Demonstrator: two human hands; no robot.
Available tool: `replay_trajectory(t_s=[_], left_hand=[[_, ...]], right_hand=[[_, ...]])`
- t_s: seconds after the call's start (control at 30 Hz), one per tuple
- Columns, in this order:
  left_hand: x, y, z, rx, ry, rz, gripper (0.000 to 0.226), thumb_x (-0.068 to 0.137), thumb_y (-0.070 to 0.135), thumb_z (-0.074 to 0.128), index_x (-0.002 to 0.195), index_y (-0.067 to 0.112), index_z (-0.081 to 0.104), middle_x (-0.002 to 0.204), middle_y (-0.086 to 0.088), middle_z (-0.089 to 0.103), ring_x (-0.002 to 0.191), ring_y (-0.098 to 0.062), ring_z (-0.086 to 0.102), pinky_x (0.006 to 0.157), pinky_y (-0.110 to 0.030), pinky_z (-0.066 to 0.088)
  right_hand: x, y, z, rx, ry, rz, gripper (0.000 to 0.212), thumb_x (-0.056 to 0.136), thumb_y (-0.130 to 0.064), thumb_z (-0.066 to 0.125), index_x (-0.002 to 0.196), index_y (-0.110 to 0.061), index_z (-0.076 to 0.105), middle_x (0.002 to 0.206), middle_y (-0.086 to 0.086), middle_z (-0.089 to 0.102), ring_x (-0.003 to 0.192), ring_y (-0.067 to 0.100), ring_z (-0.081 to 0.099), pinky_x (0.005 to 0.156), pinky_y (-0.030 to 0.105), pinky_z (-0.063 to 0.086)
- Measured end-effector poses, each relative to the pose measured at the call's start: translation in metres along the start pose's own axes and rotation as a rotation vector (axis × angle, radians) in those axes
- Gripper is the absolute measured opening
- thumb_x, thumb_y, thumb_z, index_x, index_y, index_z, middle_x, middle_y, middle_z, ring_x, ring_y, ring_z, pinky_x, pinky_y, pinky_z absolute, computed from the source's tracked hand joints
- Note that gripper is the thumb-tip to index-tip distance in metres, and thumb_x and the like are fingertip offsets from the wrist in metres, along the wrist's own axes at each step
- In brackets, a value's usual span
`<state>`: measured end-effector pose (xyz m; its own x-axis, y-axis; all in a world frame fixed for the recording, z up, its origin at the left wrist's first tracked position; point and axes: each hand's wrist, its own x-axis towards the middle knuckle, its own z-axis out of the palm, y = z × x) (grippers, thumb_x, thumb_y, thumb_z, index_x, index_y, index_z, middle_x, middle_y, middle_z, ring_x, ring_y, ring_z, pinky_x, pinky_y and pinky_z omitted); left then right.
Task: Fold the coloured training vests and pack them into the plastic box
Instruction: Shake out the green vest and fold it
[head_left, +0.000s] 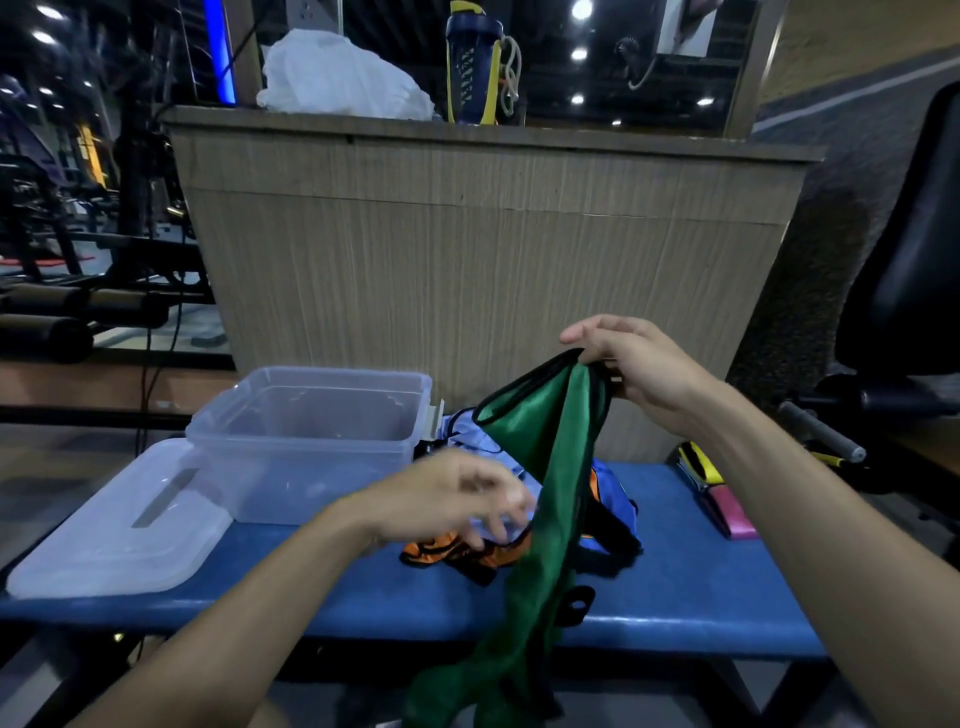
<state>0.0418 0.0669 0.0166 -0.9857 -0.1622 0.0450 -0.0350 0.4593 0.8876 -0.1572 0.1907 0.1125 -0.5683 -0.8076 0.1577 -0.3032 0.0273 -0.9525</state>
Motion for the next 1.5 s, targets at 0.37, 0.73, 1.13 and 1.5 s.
replay_trajectory(t_s=[0.37, 0.73, 1.13, 1.5], left_hand=[[0.004, 0.025, 0.029, 0.729, 0.746, 0.628, 0.034, 0.080, 0.025, 0.082, 0.105, 0.018, 0.060, 0.107, 0.012, 0.055, 0.096, -0.016, 0.052, 0.091, -0.021, 0.035], [-0.002, 0.030, 0.028, 0.990, 0.745, 0.621, 0.019, 0.078, 0.011, 0.073, 0.093, 0.023, 0.069, 0.077, 0.014, 0.057, 0.079, -0.008, 0.047, 0.068, -0.026, 0.044], [0.002, 0.048, 0.010, 1.024, 0.403, 0.094, 0.021, 0.098, 0.042, 0.051, 0.097, 0.024, 0.061, 0.079, 0.008, 0.063, 0.082, -0.022, 0.059, 0.066, -0.034, 0.045], [0.005, 0.061, -0.008, 0.904, 0.416, 0.125, 0.006, 0.094, 0.030, 0.064, 0.096, 0.031, 0.070, 0.090, 0.014, 0.072, 0.075, -0.002, 0.061, 0.066, -0.028, 0.048]], right_hand=[[-0.015, -0.026, -0.012, -0.153, -0.127, -0.118, 0.029, 0.090, 0.002, 0.049, 0.112, -0.008, 0.066, 0.066, -0.006, 0.055, 0.055, 0.004, 0.050, 0.059, 0.023, 0.040], [-0.023, -0.030, -0.016, -0.146, -0.143, -0.153, 0.030, 0.089, 0.002, 0.050, 0.112, -0.008, 0.066, 0.072, -0.002, 0.057, 0.058, 0.006, 0.051, 0.059, 0.022, 0.041], [-0.029, -0.031, -0.017, -0.090, -0.254, -0.201, 0.035, 0.089, 0.009, 0.046, 0.111, -0.010, 0.066, 0.069, -0.002, 0.052, 0.055, 0.004, 0.047, 0.053, 0.014, 0.041], [-0.024, -0.008, -0.032, -0.090, -0.194, -0.160, 0.035, 0.086, 0.005, 0.048, 0.111, -0.012, 0.068, 0.063, -0.006, 0.049, 0.056, 0.004, 0.047, 0.058, 0.017, 0.044]])
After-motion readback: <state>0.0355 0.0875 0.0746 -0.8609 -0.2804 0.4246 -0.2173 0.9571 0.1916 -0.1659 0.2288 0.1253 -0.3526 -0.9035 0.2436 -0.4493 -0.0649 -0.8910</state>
